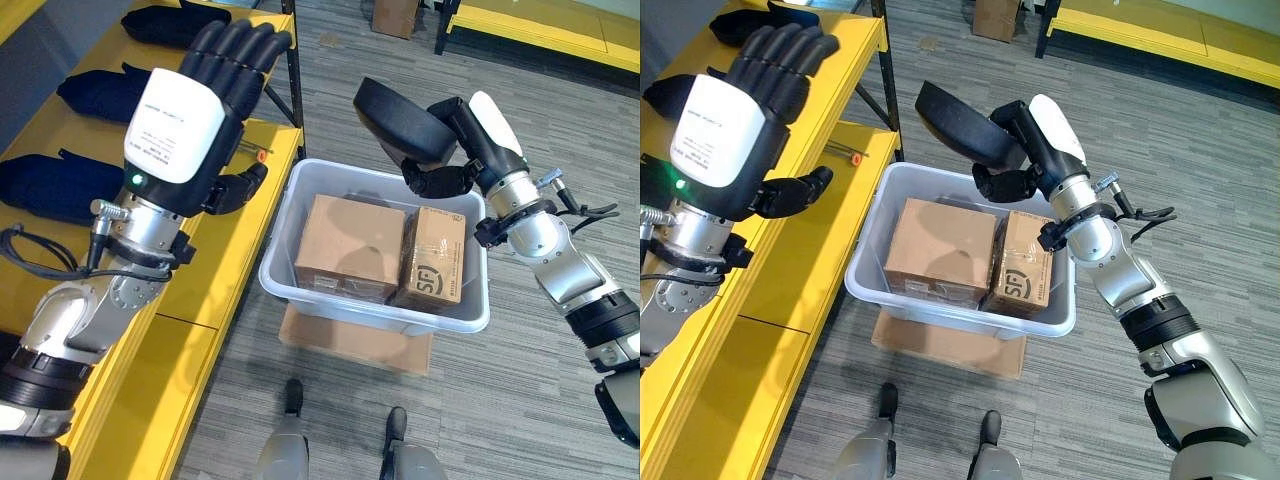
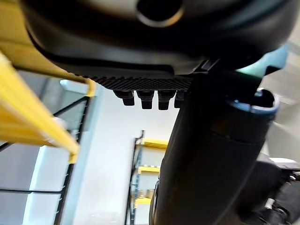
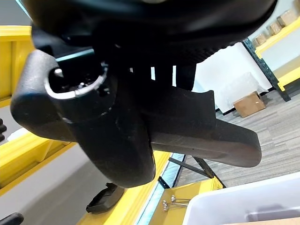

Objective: Move parts from the plastic box to the shelf.

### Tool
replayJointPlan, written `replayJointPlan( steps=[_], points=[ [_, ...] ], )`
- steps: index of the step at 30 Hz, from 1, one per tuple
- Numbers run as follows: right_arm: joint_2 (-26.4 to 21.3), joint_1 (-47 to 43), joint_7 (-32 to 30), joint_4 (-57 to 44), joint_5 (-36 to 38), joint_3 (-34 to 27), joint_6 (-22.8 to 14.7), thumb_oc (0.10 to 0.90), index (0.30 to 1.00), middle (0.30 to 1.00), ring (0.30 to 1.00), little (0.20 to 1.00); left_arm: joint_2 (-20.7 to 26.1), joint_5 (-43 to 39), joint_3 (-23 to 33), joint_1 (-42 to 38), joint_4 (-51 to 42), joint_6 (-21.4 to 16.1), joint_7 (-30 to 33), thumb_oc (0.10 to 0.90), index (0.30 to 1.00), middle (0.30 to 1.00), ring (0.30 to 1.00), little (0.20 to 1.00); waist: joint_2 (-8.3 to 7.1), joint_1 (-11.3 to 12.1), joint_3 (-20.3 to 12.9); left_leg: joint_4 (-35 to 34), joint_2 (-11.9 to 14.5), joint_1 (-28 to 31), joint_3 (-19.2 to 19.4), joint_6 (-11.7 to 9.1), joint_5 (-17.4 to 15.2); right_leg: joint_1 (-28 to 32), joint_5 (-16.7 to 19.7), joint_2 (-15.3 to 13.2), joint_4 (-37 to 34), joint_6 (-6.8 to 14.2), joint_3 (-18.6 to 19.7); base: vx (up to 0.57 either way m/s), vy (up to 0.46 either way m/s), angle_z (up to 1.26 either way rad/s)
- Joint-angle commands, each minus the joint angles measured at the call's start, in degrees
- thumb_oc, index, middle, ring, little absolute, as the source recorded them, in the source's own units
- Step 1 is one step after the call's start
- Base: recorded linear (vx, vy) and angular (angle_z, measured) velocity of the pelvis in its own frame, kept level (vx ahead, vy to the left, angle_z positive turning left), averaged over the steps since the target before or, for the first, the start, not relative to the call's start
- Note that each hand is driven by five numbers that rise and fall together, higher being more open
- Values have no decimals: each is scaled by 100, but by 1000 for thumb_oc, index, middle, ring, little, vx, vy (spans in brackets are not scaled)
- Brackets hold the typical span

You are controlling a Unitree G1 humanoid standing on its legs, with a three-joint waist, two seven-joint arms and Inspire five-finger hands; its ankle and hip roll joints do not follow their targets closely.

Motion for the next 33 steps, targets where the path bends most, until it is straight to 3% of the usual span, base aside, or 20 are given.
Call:
replayJointPlan(
  steps=[1,10,33],
  points=[
    [320,51,-226,23,387,204,-615,400,300,300,300,300,-84,99,-352,-98,-19,-143,359,900,1000,1000,1000,1000,-68,-144,-1720,-58,378,996,129,-257,-1190,-179,80,-360,356,437,283,0,0,0],
    [405,89,-148,21,345,246,-619,400,300,300,300,300,-76,267,-677,-443,-119,-181,303,900,1000,1000,1000,1000,-79,-177,-1722,-58,365,948,149,-251,-1184,-208,111,-367,324,441,312,-2,2,-1],
    [824,-187,-76,168,144,463,-550,400,300,300,300,300,-601,180,-1318,-1140,455,-106,71,900,1000,1000,1000,1000,-63,-299,-1682,-58,374,958,214,-235,-1176,-279,104,-337,338,401,429,0,0,0]
  ],
)
